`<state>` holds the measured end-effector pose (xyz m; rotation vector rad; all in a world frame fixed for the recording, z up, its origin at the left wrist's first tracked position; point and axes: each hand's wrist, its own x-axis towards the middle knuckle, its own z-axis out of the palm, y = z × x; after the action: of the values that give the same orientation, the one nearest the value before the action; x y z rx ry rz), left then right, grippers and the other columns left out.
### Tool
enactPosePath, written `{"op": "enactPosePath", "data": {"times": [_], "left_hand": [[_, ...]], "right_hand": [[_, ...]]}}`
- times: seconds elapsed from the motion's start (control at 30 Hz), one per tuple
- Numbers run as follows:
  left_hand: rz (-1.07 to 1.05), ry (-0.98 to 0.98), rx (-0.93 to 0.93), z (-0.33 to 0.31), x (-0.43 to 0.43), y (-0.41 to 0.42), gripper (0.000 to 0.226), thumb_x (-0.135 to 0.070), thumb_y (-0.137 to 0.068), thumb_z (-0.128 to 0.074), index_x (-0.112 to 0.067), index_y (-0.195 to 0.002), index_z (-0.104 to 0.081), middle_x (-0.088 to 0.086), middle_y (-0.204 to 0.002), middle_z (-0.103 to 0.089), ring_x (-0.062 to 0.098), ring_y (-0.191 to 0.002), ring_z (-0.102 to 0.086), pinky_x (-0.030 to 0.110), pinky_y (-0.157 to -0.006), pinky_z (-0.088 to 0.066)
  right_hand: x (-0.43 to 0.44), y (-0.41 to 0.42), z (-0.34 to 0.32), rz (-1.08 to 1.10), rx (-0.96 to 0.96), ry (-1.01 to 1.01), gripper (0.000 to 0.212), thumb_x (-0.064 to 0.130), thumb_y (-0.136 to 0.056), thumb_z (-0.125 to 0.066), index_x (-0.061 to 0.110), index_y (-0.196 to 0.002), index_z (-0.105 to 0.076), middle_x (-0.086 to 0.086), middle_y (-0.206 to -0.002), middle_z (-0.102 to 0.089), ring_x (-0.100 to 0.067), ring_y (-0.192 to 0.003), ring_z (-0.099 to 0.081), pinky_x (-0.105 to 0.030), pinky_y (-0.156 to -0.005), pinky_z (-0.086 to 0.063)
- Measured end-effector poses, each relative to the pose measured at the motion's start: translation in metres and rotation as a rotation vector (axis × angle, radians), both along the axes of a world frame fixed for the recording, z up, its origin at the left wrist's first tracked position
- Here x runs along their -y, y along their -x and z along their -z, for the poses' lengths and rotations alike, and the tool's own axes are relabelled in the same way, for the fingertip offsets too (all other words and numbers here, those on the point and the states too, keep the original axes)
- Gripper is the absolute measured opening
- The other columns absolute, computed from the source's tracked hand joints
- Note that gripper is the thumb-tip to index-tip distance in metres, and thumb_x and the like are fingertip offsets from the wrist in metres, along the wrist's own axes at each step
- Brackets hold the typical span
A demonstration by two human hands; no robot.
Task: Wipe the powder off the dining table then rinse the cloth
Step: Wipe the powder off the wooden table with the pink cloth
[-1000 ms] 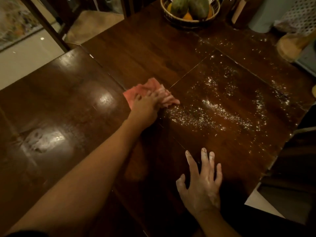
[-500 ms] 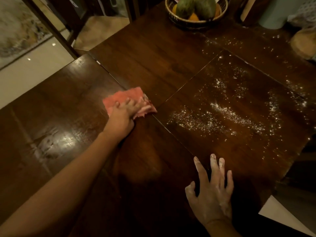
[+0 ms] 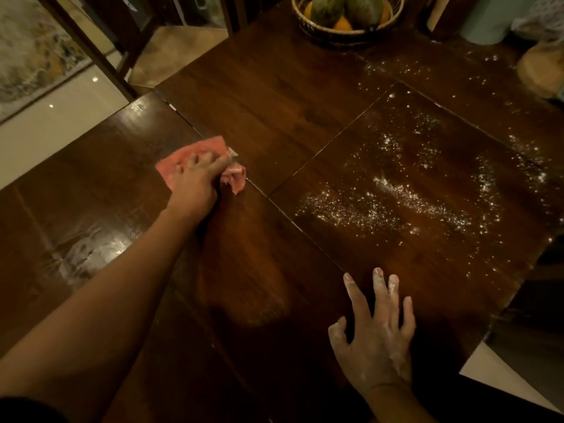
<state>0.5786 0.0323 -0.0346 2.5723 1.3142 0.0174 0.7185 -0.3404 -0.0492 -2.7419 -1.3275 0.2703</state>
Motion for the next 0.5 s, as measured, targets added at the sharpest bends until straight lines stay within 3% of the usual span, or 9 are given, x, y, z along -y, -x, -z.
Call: {"op": "enactPosePath", "data": {"times": [0.07,0.2,0.37,0.5], "left_hand": [[0.096,0.053,-0.009,-0.001,0.02,-0.005,0.063,-0.002,-0.091,-0.044,-0.03,-0.148,-0.042,0.007,-0.151,-0.039,0.043,-0.143,-0.025,0.067,-0.114,-0.017],[0.305,0.056,-0.049,-0.001,0.035,-0.004,0.067,-0.003,-0.09,-0.044,-0.036,-0.148,-0.039,0.001,-0.155,-0.034,0.042,-0.145,-0.022,0.068,-0.111,-0.021],[0.093,0.033,-0.015,-0.01,0.006,0.0,0.063,0.0,-0.094,-0.043,-0.032,-0.148,-0.043,0.001,-0.161,-0.032,0.039,-0.148,-0.02,0.061,-0.119,-0.012],[-0.021,-0.008,0.022,-0.003,0.0,-0.002,0.058,-0.004,-0.097,-0.044,-0.03,-0.149,-0.042,0.004,-0.16,-0.034,0.04,-0.146,-0.025,0.063,-0.117,-0.02]], "right_hand": [[0.0,0.001,-0.001,0.003,-0.017,-0.008,0.072,0.045,-0.081,-0.037,0.03,-0.151,-0.037,-0.018,-0.163,-0.022,-0.037,-0.153,-0.012,-0.06,-0.119,-0.014],[0.0,0.001,-0.002,0.008,-0.02,-0.016,0.071,0.045,-0.081,-0.037,0.028,-0.15,-0.041,-0.018,-0.163,-0.023,-0.037,-0.152,-0.013,-0.061,-0.118,-0.016],[-0.001,0.002,-0.002,0.011,-0.019,-0.036,0.071,0.043,-0.08,-0.037,0.029,-0.15,-0.04,-0.018,-0.162,-0.024,-0.038,-0.152,-0.015,-0.062,-0.118,-0.018],[0.0,0.001,-0.002,0.007,-0.018,-0.04,0.07,0.043,-0.081,-0.037,0.029,-0.149,-0.041,-0.018,-0.162,-0.025,-0.038,-0.152,-0.015,-0.061,-0.118,-0.017]]}}
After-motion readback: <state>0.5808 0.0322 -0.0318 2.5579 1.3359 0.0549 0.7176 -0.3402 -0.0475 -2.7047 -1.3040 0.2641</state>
